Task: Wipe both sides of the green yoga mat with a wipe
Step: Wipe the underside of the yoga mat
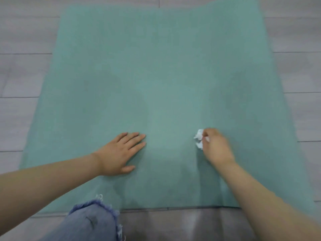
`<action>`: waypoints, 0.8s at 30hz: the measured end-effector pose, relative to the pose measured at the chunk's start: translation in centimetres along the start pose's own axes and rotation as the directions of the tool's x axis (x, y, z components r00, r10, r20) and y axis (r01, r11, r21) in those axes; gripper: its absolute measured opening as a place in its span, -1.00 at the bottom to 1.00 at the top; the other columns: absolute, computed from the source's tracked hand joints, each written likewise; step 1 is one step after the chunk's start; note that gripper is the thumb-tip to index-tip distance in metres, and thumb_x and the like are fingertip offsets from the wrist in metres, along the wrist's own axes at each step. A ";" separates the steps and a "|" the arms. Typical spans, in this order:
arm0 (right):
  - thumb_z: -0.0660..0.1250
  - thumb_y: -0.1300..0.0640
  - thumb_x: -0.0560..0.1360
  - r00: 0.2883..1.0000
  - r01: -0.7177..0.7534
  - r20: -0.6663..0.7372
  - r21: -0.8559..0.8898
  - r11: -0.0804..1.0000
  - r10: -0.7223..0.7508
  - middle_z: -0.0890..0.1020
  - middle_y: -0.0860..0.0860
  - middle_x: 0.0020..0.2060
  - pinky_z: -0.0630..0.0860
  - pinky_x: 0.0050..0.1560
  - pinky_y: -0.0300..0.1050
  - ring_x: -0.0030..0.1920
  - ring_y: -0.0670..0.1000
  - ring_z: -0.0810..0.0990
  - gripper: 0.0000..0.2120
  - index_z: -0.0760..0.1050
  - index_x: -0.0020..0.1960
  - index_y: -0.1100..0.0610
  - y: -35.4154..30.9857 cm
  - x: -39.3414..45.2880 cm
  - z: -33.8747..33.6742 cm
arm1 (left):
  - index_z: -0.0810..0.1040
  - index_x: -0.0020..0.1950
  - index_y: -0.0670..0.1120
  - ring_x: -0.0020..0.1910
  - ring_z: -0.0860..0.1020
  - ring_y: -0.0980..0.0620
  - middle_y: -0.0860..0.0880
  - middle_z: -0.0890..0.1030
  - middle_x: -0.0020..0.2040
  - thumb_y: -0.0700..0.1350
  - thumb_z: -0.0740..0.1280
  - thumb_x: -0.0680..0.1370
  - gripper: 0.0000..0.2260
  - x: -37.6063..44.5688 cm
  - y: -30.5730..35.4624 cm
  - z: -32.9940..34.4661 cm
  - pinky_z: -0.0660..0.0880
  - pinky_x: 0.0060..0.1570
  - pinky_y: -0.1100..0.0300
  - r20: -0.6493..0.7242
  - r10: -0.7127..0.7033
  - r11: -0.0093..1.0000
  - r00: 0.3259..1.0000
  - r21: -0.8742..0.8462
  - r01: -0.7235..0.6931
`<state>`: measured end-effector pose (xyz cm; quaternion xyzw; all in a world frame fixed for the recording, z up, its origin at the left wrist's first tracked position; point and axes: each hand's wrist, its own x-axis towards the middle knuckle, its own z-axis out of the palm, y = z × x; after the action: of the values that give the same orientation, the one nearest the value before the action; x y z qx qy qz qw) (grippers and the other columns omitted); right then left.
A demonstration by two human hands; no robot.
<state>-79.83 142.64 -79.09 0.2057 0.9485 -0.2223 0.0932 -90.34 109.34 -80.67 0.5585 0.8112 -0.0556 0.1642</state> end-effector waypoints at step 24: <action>0.25 0.26 0.53 0.902 -0.391 -0.185 0.037 0.920 0.390 0.62 0.31 -0.01 0.49 0.05 0.05 0.03 0.27 0.60 -0.86 0.51 0.01 0.33 2.2 -1.1 0.8 | 0.18 0.58 -0.17 0.52 0.24 -0.14 -0.16 0.21 0.57 0.51 0.11 0.42 -0.04 -1.9 -1.9 1.5 0.13 0.44 -0.12 0.005 -0.223 0.974 0.975 -0.040 0.223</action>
<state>-77.87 143.72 -80.31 0.4115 0.8927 -0.1783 0.0455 -91.21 106.53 -81.68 0.4606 0.8696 -0.0573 0.1684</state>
